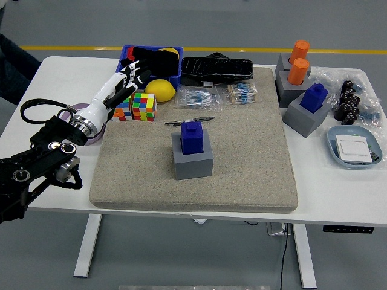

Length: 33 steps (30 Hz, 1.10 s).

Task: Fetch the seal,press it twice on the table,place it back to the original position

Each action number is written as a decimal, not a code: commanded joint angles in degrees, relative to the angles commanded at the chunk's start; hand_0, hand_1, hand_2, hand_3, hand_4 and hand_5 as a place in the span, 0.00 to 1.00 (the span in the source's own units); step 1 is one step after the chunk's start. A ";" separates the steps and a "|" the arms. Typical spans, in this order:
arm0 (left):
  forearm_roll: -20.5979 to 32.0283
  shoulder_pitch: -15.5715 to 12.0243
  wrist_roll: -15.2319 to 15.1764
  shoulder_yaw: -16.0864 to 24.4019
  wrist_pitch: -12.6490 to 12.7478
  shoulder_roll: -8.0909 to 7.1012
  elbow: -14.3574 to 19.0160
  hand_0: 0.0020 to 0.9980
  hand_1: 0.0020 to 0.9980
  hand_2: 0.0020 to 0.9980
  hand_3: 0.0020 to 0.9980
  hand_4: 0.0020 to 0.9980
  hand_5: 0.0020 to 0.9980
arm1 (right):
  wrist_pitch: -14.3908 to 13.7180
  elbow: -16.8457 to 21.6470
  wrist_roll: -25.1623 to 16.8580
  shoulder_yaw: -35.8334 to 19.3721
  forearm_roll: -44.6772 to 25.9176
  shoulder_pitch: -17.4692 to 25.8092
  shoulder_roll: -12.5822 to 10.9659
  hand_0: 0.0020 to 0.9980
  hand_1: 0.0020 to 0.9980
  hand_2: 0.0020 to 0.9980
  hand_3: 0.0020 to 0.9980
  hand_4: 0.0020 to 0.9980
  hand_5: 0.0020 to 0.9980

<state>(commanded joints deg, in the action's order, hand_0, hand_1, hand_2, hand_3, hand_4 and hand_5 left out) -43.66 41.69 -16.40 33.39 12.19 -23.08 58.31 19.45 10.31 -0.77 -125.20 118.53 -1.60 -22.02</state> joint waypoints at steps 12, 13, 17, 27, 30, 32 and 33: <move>-1.70 -0.03 1.15 5.70 0.04 -5.93 -2.56 1.00 1.00 1.00 1.00 1.00 0.86 | 0.30 0.00 -0.41 0.11 0.15 -1.01 -1.05 0.90 0.80 0.79 0.78 1.00 0.91; -1.72 -0.11 1.32 6.40 -0.07 -6.31 -3.00 1.00 1.00 1.00 1.00 1.00 0.86 | 0.23 0.00 -0.37 0.24 -0.01 -1.11 -1.15 0.90 0.80 0.79 0.78 1.00 0.91; -1.77 -0.91 1.72 8.84 -0.40 -7.52 -4.27 1.00 1.00 1.00 1.00 1.00 0.86 | 0.12 0.00 -0.34 0.85 -0.46 -1.54 -1.34 0.90 0.80 0.79 0.78 1.00 0.91; -1.83 -2.58 2.47 12.99 -0.82 -10.06 -6.93 1.00 1.00 1.00 1.00 1.00 0.85 | -0.02 0.00 -0.14 2.07 -0.63 -1.98 -1.72 0.92 0.82 0.80 0.78 1.00 0.90; -1.81 -2.76 2.67 14.04 -0.91 -10.74 -7.46 1.00 1.00 1.00 1.00 1.00 0.84 | -0.12 0.00 -0.33 2.27 -0.46 -2.16 -2.02 0.92 0.82 0.79 0.78 1.00 0.90; -1.78 -2.86 2.69 14.55 -0.93 -11.05 -7.71 1.00 1.00 1.00 1.00 1.00 0.84 | -0.23 0.00 -0.49 2.28 -0.39 -2.28 -2.14 0.92 0.82 0.79 0.78 1.00 0.90; -1.72 -2.89 2.72 14.76 -0.96 -11.23 -7.89 1.00 1.00 1.00 1.00 1.00 0.84 | -0.26 0.00 -0.51 2.38 -0.41 -2.37 -2.18 0.92 0.82 0.79 0.78 1.00 0.90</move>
<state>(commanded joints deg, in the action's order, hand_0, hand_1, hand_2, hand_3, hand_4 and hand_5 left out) -45.38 38.80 -13.68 48.15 11.23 -34.31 50.42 19.19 10.31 -1.29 -122.82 118.12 -3.98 -24.20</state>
